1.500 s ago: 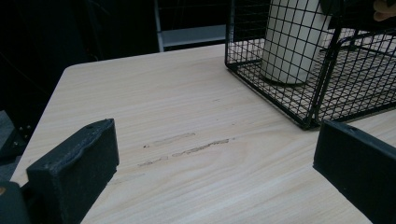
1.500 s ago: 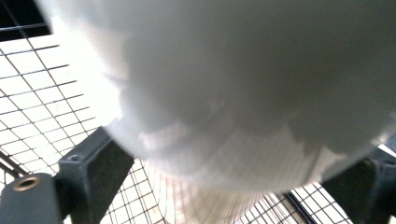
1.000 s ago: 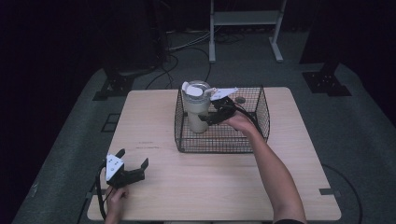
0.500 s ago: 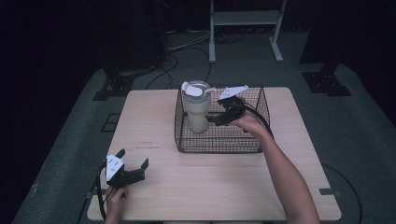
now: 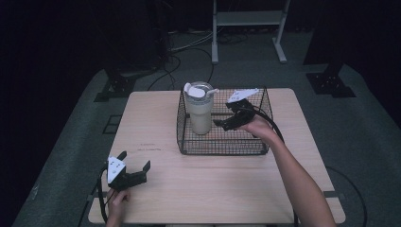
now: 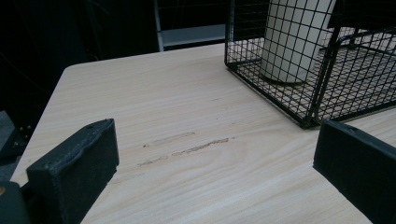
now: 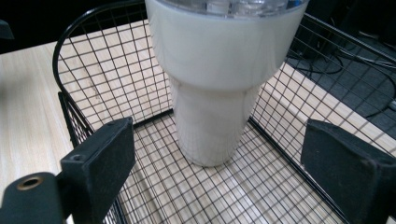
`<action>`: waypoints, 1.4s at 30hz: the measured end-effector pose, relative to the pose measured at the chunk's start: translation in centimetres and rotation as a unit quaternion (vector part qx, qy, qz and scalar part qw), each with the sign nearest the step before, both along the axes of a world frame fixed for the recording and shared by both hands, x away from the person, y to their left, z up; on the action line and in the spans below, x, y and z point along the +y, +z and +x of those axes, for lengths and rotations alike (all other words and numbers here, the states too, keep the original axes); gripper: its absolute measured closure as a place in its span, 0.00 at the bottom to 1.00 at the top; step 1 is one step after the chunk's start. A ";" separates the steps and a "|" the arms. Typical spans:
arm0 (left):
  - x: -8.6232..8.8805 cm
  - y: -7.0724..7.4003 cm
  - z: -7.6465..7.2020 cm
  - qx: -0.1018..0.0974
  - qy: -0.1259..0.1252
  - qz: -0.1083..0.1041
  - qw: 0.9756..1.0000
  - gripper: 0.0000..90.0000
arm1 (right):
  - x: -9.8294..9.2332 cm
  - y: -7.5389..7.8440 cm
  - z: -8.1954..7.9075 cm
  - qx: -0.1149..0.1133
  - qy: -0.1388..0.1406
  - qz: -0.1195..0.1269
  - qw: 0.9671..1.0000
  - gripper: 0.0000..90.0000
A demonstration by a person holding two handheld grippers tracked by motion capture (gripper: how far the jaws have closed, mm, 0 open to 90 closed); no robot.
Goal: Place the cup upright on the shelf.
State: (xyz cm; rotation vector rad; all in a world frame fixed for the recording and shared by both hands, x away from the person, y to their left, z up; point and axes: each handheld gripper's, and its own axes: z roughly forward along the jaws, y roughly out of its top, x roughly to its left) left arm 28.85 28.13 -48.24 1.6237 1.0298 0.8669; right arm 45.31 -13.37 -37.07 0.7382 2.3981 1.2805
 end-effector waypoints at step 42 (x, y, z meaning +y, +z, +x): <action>0.0 0.0 0.0 0.002 0.000 0.001 1.000 0.00 | -5.9 -0.1 -7.5 -0.004 -0.009 0.031 0.999 0.11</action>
